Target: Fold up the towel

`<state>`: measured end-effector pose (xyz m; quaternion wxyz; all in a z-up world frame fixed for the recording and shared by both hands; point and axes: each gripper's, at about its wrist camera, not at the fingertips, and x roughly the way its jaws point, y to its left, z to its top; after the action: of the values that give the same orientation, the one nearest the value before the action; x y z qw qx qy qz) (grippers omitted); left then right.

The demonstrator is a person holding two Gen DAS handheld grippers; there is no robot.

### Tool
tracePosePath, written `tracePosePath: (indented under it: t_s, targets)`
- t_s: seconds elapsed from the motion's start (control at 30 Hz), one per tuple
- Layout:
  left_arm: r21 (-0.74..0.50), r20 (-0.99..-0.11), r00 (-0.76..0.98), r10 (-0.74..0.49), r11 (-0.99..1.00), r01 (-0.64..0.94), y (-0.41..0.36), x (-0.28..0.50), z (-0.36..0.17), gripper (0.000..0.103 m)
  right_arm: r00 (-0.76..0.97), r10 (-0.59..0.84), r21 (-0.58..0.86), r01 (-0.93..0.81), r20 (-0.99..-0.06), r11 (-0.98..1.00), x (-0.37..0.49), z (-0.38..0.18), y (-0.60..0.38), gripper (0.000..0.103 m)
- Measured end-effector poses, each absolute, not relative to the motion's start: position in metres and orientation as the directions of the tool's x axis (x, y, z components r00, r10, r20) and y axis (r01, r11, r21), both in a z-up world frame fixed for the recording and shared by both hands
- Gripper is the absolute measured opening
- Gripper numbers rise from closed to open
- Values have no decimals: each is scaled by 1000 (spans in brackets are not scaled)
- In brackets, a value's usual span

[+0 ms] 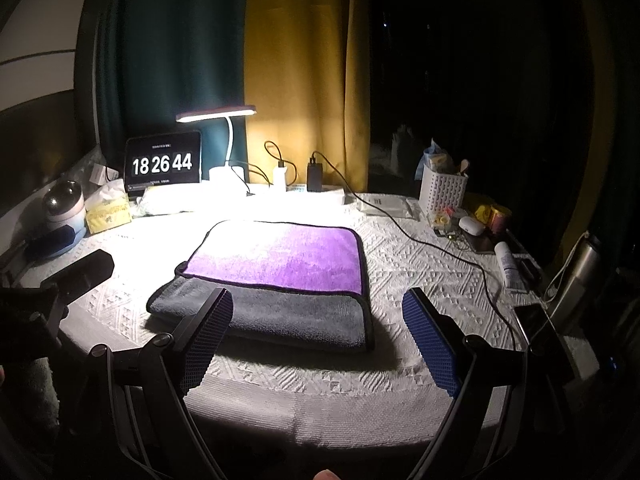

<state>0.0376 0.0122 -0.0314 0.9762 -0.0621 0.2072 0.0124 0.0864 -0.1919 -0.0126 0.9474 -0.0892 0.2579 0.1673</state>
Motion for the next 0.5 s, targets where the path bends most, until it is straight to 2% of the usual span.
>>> tracePosePath:
  t_s: [0.43,0.5]
  targets:
    - [-135,-511,859,-4,988,-76,24,80,-61,102,765,269,-58,-371,-585,927,128,-36,-197,88]
    - [-146,-527,850,-6,986,-84,27,88,-65,102,755,268,-55,-373,-599,926,136,-40,-197,85]
